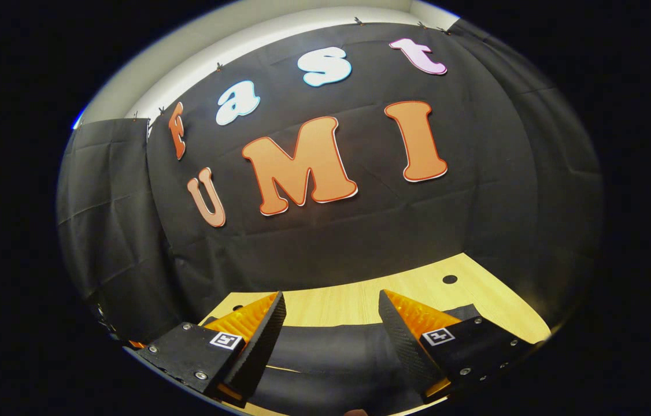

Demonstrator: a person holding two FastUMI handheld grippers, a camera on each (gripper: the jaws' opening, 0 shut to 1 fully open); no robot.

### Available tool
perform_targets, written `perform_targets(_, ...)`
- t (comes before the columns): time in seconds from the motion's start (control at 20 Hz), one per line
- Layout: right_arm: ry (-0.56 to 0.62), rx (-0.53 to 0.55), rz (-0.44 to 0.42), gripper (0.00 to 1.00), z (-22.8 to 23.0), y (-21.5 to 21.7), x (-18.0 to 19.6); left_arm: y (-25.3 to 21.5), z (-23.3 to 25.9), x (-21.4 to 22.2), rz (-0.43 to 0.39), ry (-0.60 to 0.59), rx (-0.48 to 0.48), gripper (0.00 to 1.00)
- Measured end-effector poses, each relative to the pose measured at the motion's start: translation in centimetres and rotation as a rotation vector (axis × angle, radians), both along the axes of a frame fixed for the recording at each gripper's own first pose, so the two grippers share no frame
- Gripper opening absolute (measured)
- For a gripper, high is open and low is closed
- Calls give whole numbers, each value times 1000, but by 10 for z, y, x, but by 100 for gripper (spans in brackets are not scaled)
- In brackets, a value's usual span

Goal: Grasp the waist and the cuffs of the jeans and fold them to make the two legs overlap; first hold the waist and fold one-third of the jeans toward the cuffs, then hold the cuffs and fold the remaining one-third in the same direction to finish folding.

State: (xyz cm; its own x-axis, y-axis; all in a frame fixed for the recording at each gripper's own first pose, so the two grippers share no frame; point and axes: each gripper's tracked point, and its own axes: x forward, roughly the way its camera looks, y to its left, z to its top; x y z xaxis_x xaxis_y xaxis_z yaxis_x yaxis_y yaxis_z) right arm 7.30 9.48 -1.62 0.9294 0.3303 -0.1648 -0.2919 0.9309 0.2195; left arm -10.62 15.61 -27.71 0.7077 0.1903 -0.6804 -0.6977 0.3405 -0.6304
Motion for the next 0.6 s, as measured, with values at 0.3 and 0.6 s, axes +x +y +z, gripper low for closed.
perform_targets(0.3,10,-13,-16,100,2,-2,1,20,-60,-3,58,116,-118,98)
perform_targets(0.6,43,-16,-46,100,-3,-11,9,33,-83,10,94,168,-126,99)
